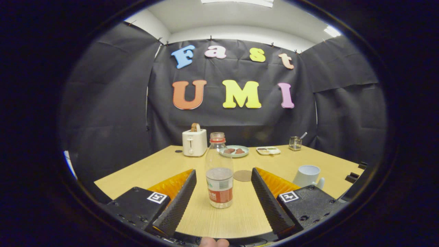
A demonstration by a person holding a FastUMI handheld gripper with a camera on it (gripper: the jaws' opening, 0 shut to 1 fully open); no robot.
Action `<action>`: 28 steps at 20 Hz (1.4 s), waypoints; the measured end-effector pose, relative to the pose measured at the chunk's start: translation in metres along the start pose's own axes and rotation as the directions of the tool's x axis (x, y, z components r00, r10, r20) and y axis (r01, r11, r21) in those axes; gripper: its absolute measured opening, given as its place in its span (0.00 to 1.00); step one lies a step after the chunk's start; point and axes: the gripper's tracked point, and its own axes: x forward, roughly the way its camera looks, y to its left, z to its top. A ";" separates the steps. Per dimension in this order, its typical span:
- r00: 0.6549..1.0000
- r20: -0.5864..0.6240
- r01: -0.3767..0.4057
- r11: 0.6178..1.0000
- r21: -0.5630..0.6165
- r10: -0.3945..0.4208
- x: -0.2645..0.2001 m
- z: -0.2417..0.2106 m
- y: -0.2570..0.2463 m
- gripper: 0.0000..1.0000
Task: Take the bottle from table, then pour the juice into the cup, finally place the bottle on the coaster
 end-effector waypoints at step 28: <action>0.995 -0.084 -0.073 0.979 -0.189 0.058 0.089 -0.035 0.018 0.81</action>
